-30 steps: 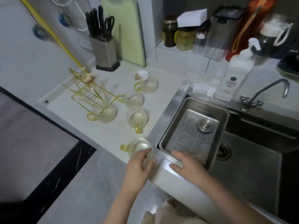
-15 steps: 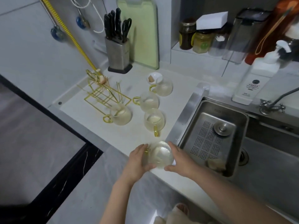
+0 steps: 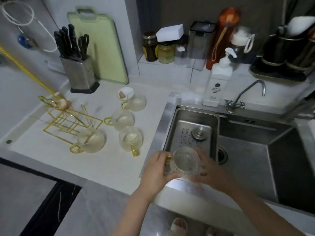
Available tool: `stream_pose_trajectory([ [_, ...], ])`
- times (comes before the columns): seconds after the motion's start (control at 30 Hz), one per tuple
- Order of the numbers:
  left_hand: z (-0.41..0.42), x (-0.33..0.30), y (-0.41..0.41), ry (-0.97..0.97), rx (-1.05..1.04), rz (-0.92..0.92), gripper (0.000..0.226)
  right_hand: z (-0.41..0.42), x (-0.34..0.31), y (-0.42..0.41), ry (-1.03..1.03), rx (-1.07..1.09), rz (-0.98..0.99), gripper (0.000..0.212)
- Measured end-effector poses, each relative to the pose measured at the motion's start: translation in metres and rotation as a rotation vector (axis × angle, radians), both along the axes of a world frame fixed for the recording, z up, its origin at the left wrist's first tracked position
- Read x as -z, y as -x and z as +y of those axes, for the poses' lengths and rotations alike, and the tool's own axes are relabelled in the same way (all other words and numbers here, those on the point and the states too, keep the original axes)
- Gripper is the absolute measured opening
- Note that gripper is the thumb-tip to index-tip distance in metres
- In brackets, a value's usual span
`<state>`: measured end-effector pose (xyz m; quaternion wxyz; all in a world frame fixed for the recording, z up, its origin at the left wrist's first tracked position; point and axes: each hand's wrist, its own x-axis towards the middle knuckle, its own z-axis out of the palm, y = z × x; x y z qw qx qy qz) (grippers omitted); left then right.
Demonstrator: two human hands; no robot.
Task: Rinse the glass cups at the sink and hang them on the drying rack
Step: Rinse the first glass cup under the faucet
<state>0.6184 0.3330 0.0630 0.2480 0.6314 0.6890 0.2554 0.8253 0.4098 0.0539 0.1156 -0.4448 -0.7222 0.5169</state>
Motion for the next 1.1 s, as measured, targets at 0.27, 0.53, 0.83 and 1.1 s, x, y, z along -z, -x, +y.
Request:
stream_pose_trajectory([
  [0.27, 0.058, -0.022, -0.121, -0.045, 0.265, -0.022, 0.069, -0.013, -0.015, -0.122, -0.048, 0.442, 0.045, 0.086],
  [0.53, 0.084, -0.035, -0.193, 0.055, 0.374, -0.158, 0.067, -0.021, -0.018, -0.194, -0.009, 0.649, 0.201, 0.097],
  [0.83, 0.114, -0.04, -0.24, 0.179, 0.205, -0.271, 0.037, 0.014, -0.036, -0.236, 0.024, 0.777, 0.137, 0.046],
  [1.1, 0.139, -0.038, -0.26, 0.229, 0.115, -0.201, 0.033, 0.059, -0.037, -0.25, 0.07, 0.708, -0.243, 0.058],
])
